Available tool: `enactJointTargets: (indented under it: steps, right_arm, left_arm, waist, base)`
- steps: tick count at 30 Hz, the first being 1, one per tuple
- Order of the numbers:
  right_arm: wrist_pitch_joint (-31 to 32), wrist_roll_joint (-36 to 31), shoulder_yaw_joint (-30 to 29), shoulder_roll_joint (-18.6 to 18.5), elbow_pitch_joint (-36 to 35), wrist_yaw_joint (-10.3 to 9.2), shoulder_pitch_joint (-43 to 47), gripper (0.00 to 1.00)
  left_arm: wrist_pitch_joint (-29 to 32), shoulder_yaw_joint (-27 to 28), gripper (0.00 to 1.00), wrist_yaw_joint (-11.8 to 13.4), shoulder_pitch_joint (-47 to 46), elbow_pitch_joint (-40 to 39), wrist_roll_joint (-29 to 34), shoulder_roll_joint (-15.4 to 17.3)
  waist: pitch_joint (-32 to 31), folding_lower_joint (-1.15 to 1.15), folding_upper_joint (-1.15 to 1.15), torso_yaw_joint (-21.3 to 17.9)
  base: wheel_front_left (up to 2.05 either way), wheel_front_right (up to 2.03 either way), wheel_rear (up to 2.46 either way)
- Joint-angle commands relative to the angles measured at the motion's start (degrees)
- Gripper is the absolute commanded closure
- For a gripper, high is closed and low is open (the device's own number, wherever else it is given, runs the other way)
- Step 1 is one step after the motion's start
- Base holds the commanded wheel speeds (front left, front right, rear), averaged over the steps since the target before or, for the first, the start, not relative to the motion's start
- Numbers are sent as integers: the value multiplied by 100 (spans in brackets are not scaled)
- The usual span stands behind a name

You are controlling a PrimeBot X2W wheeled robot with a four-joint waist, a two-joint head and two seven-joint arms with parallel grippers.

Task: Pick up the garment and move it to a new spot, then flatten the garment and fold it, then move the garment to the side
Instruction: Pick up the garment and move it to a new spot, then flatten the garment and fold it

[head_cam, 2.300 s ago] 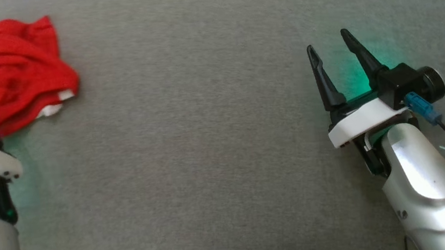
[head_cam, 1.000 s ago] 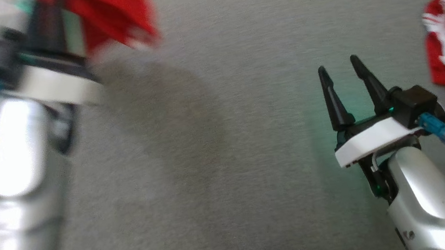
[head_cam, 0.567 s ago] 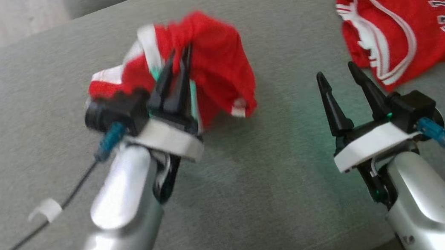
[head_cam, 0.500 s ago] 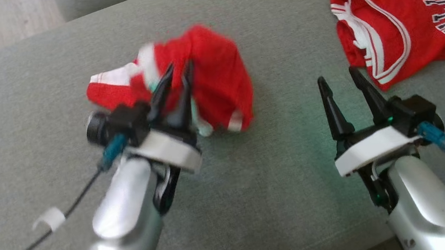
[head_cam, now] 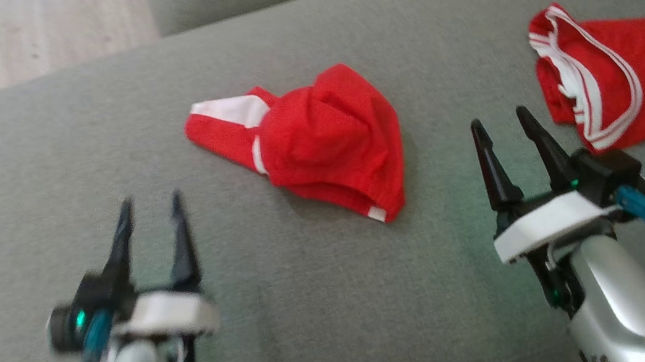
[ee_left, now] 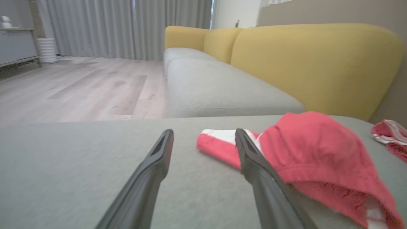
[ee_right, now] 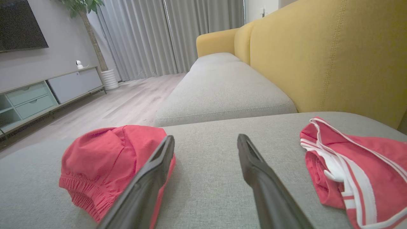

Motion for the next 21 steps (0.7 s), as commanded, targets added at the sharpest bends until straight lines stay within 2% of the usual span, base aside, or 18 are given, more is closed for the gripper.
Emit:
enactJointTargets:
  steps: [1,9,13,21]
  right_arm:
    - [-62,11,80,31,-154,37,70,0]
    - [-62,31,113,31,-19,37,372,0]
    - [-62,36,124,31,20,37,504,0]
    - [-62,-7,75,31,48,37,573,0]
  left_arm:
    - [-29,384,0,89,146,-326,131,106]
    - [-29,1063,0,136,1327,-837,501,-11]
    - [-29,1164,0,128,1739,-991,580,-75]
    - [-29,1208,0,114,1885,-1101,617,-108]
  waist:
    - [-231,0,0,218]
    - [-579,0,0,436]
    - [-648,0,0,484]
    - [-655,0,0,541]
  base:
    - [0,0,0]
    - [0,0,0]
    - [0,0,0]
    - [0,0,0]
